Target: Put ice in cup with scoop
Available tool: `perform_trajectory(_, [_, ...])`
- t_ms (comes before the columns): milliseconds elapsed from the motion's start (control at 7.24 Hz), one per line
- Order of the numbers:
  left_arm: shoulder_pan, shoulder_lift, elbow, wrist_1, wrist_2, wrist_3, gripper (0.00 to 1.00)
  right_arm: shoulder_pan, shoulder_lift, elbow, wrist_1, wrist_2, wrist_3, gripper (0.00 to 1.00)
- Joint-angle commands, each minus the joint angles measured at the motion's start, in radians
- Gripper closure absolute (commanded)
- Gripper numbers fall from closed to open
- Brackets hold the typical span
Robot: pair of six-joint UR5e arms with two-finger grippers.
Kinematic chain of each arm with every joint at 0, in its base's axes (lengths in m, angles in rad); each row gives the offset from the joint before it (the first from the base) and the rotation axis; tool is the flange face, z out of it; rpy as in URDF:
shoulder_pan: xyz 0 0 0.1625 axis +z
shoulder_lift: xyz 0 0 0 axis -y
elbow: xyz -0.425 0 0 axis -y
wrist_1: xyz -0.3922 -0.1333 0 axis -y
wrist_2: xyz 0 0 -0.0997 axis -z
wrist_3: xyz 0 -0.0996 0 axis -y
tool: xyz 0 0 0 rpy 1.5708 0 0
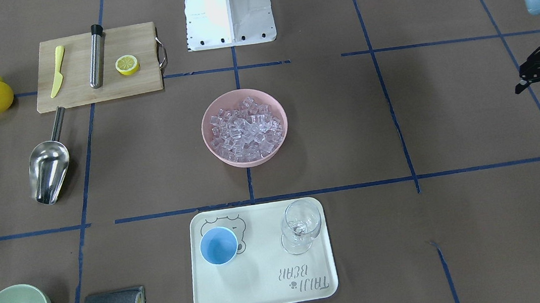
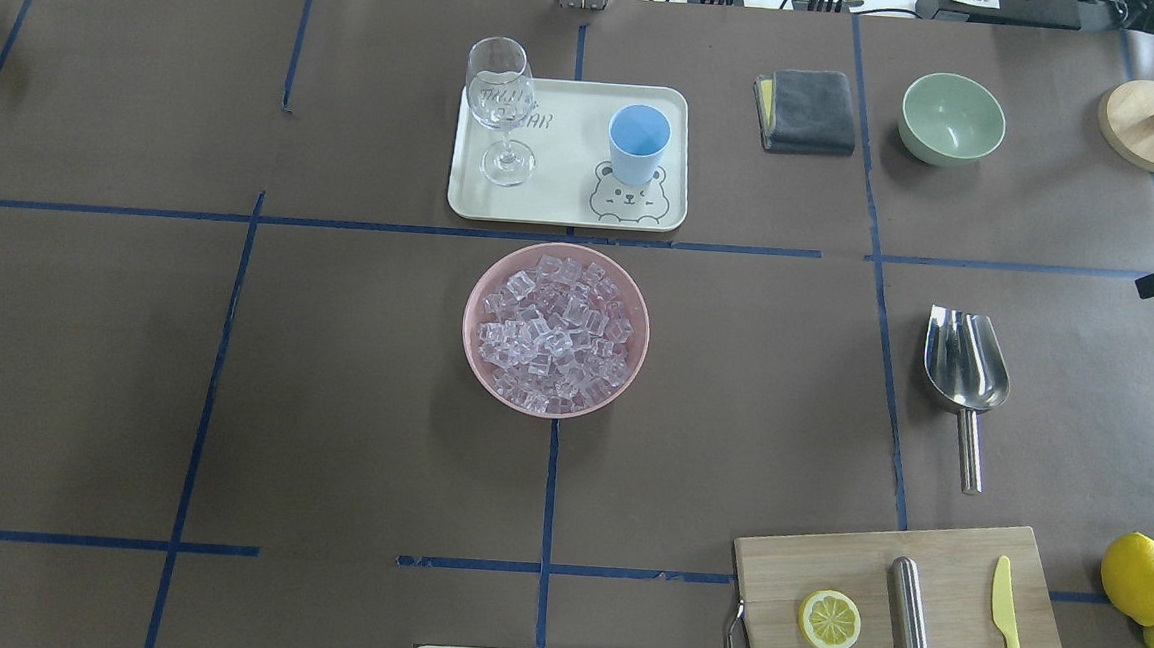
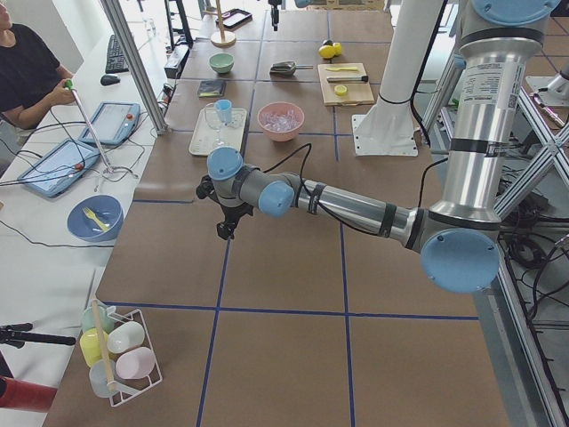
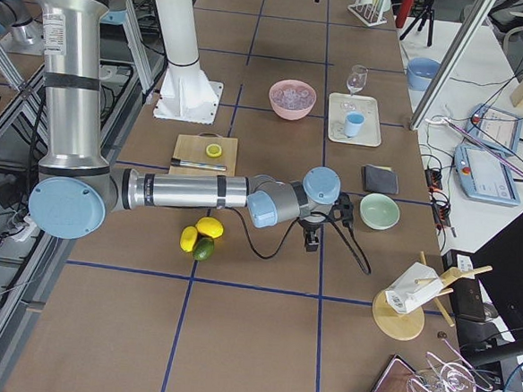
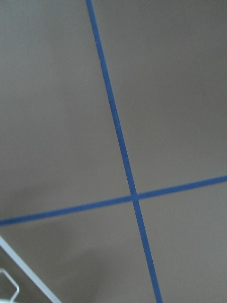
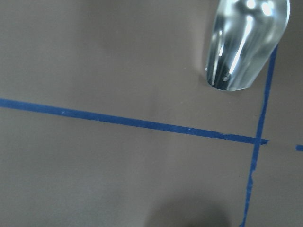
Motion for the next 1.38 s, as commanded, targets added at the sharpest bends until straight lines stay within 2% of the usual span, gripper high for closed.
perform_trajectory(0, [0.122,-0.001,0.002,-0.294,0.002,-0.005,0.0,-0.121,-0.083,0.131,0.071,-0.012,0.297,0.0])
perform_trajectory(138, [0.162,-0.003,0.011,-0.43,0.002,-0.005,0.0,-0.183,-0.129,0.211,0.071,-0.062,0.405,0.0])
perform_trajectory(276, [0.215,-0.006,0.016,-0.53,0.002,-0.006,0.0,-0.243,-0.157,0.261,0.071,-0.09,0.484,0.0])
perform_trajectory(414, [0.299,-0.041,0.028,-0.624,0.012,-0.008,0.0,-0.311,-0.171,0.292,0.118,-0.155,0.583,0.0])
perform_trajectory(552, [0.328,-0.064,0.036,-0.642,0.012,-0.003,0.0,-0.425,-0.199,0.291,0.237,-0.276,0.69,0.0])
perform_trajectory(691, [0.363,-0.1,0.046,-0.645,0.012,-0.002,0.0,-0.515,-0.208,0.291,0.273,-0.377,0.74,0.0])
perform_trajectory(829, [0.374,-0.145,0.063,-0.646,0.03,-0.003,0.0,-0.554,-0.21,0.293,0.275,-0.421,0.747,0.0])
perform_trajectory(967, [0.378,-0.162,0.075,-0.646,0.041,-0.006,0.0,-0.609,-0.223,0.296,0.295,-0.506,0.818,0.0])
perform_trajectory(1105, [0.379,-0.161,0.077,-0.645,0.041,-0.006,0.0,-0.701,-0.225,0.296,0.315,-0.656,0.884,0.0])
perform_trajectory(1243, [0.379,-0.162,0.077,-0.645,0.041,-0.006,0.0,-0.743,-0.227,0.294,0.315,-0.712,0.894,0.0])
